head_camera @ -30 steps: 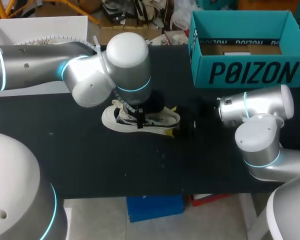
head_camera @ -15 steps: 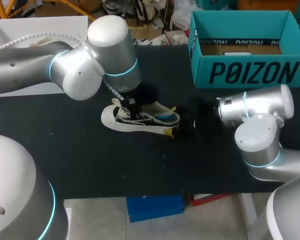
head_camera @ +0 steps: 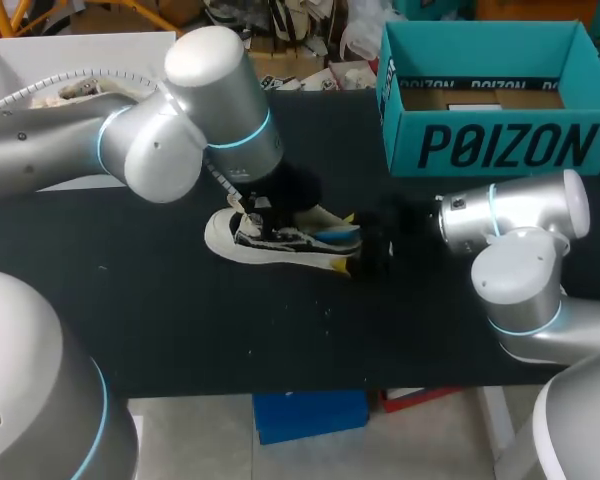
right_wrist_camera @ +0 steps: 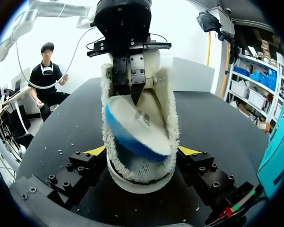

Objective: Take the shoe out of the shoebox, open the shoe tongue, remove and reinsert the insole, then place the shoe into the shoebox

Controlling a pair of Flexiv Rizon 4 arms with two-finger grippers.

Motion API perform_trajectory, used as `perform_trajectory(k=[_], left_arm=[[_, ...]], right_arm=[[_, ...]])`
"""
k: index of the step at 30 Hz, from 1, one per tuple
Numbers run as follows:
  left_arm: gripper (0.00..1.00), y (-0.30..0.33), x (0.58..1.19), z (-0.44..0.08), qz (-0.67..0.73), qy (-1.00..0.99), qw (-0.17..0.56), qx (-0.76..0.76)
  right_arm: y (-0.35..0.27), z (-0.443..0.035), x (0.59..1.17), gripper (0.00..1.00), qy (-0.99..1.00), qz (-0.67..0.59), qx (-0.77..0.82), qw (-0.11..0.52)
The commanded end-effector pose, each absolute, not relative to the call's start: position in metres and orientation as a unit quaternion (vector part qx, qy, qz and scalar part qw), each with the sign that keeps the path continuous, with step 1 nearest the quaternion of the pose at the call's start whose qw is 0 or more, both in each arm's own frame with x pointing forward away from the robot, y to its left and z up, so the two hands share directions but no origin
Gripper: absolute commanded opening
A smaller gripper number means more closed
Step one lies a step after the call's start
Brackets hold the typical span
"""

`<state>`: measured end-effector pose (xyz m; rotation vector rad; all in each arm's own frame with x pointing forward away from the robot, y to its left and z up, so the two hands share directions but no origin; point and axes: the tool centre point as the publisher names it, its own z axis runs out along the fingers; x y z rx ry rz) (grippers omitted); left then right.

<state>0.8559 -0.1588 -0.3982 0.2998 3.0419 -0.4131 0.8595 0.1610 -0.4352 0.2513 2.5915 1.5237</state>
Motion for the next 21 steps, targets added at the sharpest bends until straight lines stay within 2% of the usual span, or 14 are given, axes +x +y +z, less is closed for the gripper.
perform_trajectory(k=[1, 14, 15, 16, 18, 19, 21], left_arm=[[0.00, -0.163, 0.857, -0.404, -0.140, 0.984, 0.025, 0.107], [0.00, -0.179, 0.863, -0.410, -0.161, 0.976, 0.029, 0.143], [0.05, -0.181, 0.862, -0.409, -0.164, 0.975, 0.030, 0.148], [0.15, -0.183, 0.860, -0.408, -0.171, 0.972, 0.034, 0.159], [0.25, -0.186, 0.856, -0.408, -0.175, 0.968, 0.038, 0.173], [0.37, -0.187, 0.854, -0.408, -0.177, 0.967, 0.040, 0.178], [0.40, -0.188, 0.851, -0.408, -0.182, 0.965, 0.045, 0.185]], right_arm=[[0.160, -0.437, 0.860, 0.00, 0.857, 0.504, 0.083, 0.062], [0.160, -0.437, 0.860, 0.00, 0.857, 0.504, 0.083, 0.062], [0.160, -0.437, 0.860, 0.00, 0.857, 0.504, 0.083, 0.062], [0.160, -0.437, 0.860, 0.00, 0.857, 0.504, 0.083, 0.062], [0.160, -0.437, 0.860, 0.00, 0.857, 0.504, 0.083, 0.062], [0.160, -0.437, 0.860, 0.00, 0.857, 0.504, 0.083, 0.062], [0.160, -0.437, 0.860, 0.00, 0.857, 0.504, 0.083, 0.062]])
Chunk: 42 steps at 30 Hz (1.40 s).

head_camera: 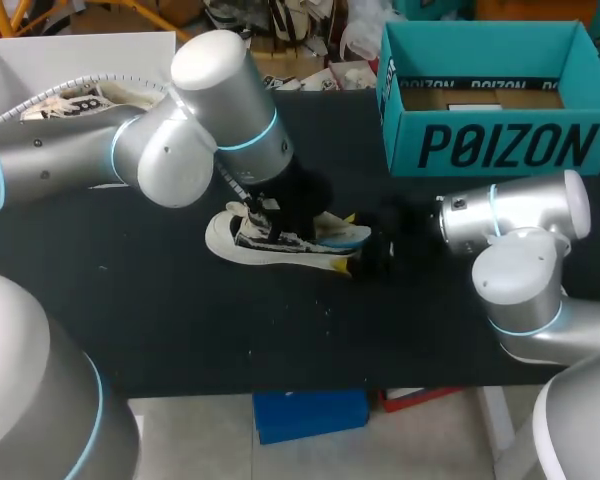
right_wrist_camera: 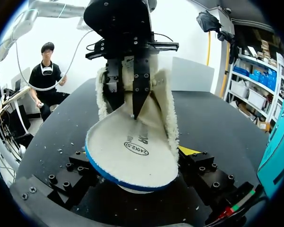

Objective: Take the shoe out of the shoebox, open the shoe tongue, remove and reinsert the insole, then place the shoe into the shoebox

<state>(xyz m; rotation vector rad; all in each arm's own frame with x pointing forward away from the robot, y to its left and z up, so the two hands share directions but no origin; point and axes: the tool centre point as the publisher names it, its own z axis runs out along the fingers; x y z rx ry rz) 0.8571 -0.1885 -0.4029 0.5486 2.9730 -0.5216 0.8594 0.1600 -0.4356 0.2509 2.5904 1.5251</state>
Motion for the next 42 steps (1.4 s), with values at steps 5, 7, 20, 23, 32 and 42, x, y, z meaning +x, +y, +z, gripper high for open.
perform_trajectory(k=[5, 7, 20, 23, 32, 42], left_arm=[[0.43, -0.191, 0.847, -0.408, -0.182, 0.963, 0.056, 0.190], [0.42, -0.193, 0.846, -0.408, -0.180, 0.964, 0.063, 0.188], [0.41, -0.216, 0.852, -0.407, -0.178, 0.964, 0.105, 0.165], [0.40, -0.224, 0.855, -0.408, -0.182, 0.965, 0.110, 0.155], [0.35, -0.240, 0.860, -0.407, -0.200, 0.962, 0.112, 0.150], [0.00, -0.236, 0.852, -0.393, -0.222, 0.953, 0.104, 0.178]], right_arm=[[0.160, -0.437, 0.860, 0.00, 0.857, 0.504, 0.083, 0.062], [0.160, -0.437, 0.860, 0.00, 0.857, 0.504, 0.083, 0.062], [0.160, -0.437, 0.860, 0.00, 0.857, 0.504, 0.083, 0.062], [0.160, -0.437, 0.860, 0.00, 0.857, 0.504, 0.083, 0.062], [0.160, -0.437, 0.860, 0.00, 0.857, 0.504, 0.083, 0.062], [0.160, -0.437, 0.860, 0.00, 0.857, 0.504, 0.083, 0.062]])
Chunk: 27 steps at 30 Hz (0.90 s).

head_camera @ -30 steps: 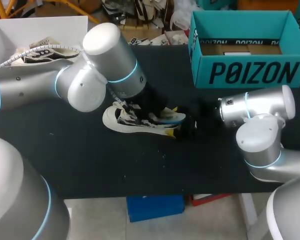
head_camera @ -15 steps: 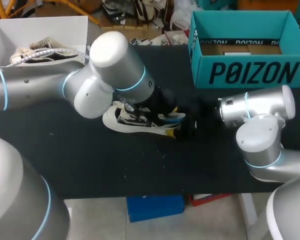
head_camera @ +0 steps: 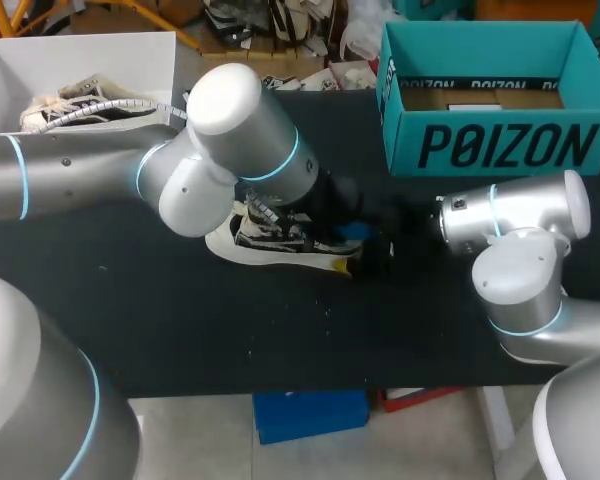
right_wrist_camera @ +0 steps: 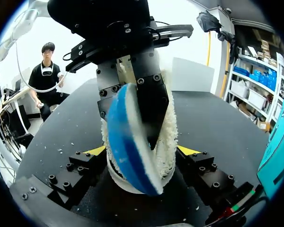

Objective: Take the shoe out of the shoebox, open the shoe tongue, remove and reinsert the insole, then place the shoe into the shoebox

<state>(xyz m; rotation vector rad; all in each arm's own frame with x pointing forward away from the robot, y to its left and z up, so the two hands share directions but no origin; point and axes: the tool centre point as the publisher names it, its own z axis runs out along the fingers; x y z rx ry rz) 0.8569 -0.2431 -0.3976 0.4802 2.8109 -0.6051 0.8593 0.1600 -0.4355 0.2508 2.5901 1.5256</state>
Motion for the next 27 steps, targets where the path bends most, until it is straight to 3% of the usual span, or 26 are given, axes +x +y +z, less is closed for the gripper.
perform_trajectory(k=[1, 8, 27], left_arm=[[0.00, -0.234, 0.848, -0.390, -0.226, 0.951, 0.100, 0.185], [0.00, -0.215, 0.825, -0.369, -0.272, 0.934, 0.080, 0.216], [0.00, -0.229, 0.815, -0.246, -0.599, 0.777, -0.101, 0.167]], right_arm=[[0.160, -0.437, 0.860, 0.00, 0.857, 0.504, 0.083, 0.062], [0.160, -0.437, 0.860, 0.00, 0.857, 0.504, 0.083, 0.062], [0.160, -0.437, 0.860, 0.00, 0.857, 0.504, 0.083, 0.062]])
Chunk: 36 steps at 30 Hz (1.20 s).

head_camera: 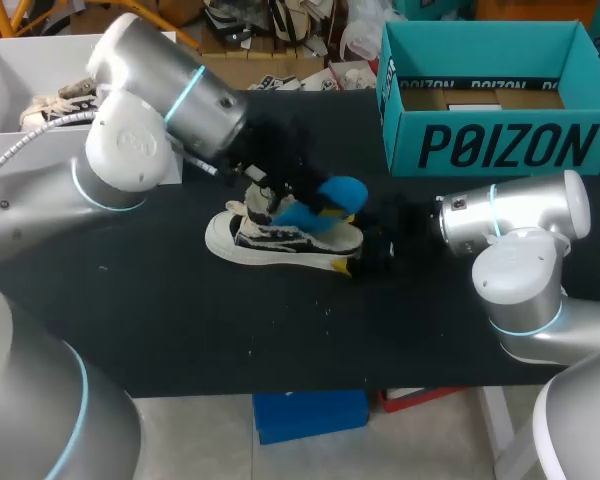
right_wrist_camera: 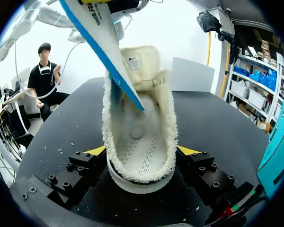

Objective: Take the shoe out of the shoebox, open the shoe tongue, remove and reinsert the insole, then place the shoe into the shoebox

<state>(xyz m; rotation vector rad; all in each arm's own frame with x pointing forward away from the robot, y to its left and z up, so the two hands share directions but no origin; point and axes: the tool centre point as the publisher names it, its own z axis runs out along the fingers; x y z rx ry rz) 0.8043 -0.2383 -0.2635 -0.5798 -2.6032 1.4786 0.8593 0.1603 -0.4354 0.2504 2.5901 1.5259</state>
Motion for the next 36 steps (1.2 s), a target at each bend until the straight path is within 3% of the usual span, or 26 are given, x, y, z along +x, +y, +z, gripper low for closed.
perform_trajectory(k=[1, 4, 21, 36], left_arm=[[0.00, -0.229, 0.818, -0.239, 0.616, -0.764, 0.114, -0.156], [0.00, -0.228, 0.822, -0.220, 0.645, -0.738, 0.137, -0.145], [0.00, -0.228, 0.822, -0.220, 0.645, -0.738, 0.137, -0.145], [0.00, -0.221, 0.805, -0.120, 0.728, -0.667, 0.162, -0.001]], right_arm=[[0.160, -0.437, 0.860, 0.00, 0.857, 0.504, 0.083, 0.062], [0.160, -0.437, 0.860, 0.00, 0.857, 0.504, 0.083, 0.062], [0.160, -0.437, 0.860, 0.00, 0.857, 0.504, 0.083, 0.062], [0.160, -0.437, 0.860, 0.00, 0.857, 0.504, 0.083, 0.062]])
